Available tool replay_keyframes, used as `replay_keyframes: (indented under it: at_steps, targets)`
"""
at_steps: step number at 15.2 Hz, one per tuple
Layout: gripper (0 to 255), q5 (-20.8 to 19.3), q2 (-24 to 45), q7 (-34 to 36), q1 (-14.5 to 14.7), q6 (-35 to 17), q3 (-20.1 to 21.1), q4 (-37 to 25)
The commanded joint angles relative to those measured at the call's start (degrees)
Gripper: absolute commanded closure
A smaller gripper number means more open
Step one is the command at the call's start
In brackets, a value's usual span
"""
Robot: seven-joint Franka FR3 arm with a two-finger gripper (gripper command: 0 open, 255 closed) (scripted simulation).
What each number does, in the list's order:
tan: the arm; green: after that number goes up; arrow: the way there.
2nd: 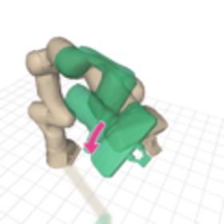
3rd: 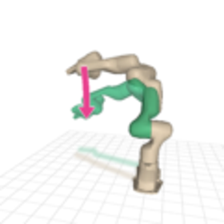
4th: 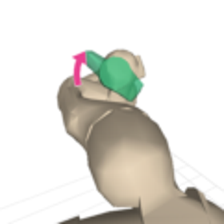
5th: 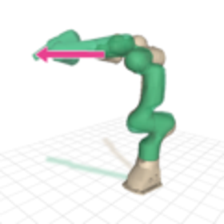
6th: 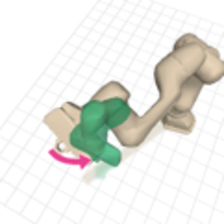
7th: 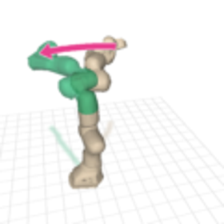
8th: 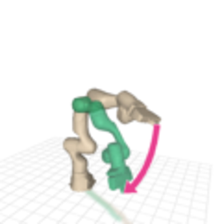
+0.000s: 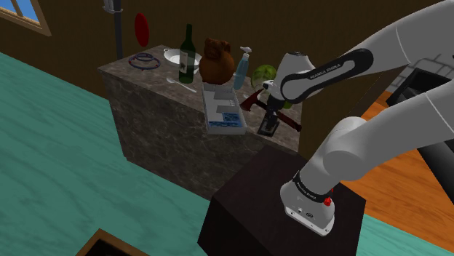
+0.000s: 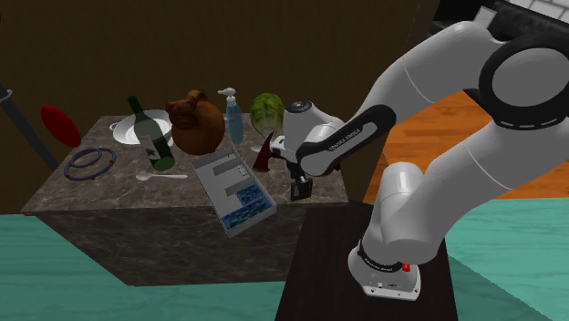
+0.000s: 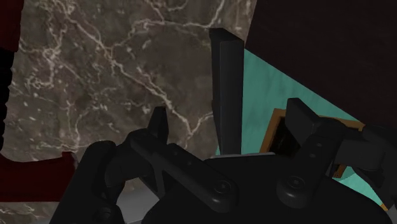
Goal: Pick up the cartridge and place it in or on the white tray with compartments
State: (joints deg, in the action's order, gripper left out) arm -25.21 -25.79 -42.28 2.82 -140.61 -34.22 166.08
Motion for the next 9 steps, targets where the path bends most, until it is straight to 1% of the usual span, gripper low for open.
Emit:
replay_keyframes:
  at_steps: [1, 7, 8, 9]
  targets:
    - [0, -0.08, 0.64, -0.01, 0.06, -0.9, -0.23, 0.22]
    - [0, -0.08, 0.63, -0.01, 0.06, -0.89, -0.22, 0.22]
    - [255, -0.08, 0.63, -0.01, 0.06, -0.89, -0.22, 0.22]
    - [255, -0.08, 0.63, -0.01, 0.06, -0.89, -0.22, 0.22]
